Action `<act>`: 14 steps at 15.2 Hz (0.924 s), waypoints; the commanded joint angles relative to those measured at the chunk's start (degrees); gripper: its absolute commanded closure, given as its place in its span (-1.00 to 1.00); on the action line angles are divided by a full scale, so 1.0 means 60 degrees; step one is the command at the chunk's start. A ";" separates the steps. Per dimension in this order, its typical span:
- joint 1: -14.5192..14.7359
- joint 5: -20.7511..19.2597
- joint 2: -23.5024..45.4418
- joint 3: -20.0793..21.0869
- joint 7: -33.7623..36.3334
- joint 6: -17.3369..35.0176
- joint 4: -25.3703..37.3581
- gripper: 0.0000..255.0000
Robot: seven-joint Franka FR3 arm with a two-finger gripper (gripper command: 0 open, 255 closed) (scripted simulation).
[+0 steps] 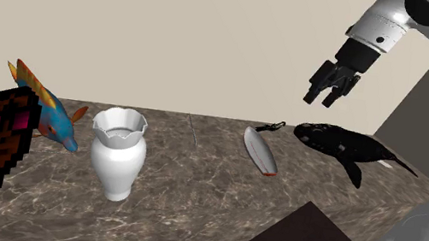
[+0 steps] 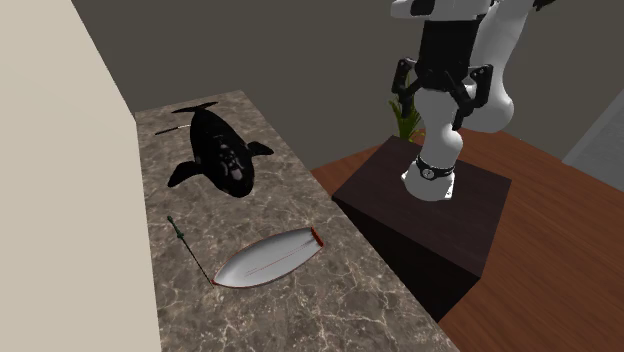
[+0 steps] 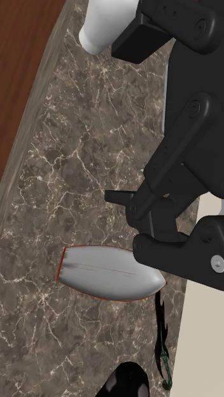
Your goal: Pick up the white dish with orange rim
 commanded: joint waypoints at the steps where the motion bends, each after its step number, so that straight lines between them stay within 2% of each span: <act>1: 0.0000 0.0000 0.0000 0.0000 0.0000 0.0000 0.0000 -1.00; 8: -0.0222 -0.0219 0.1440 -0.1052 -0.1196 0.1742 -0.0428 -1.00; 14: -0.0263 -0.0068 0.3130 -0.1976 -0.2322 0.3145 -0.0291 -1.00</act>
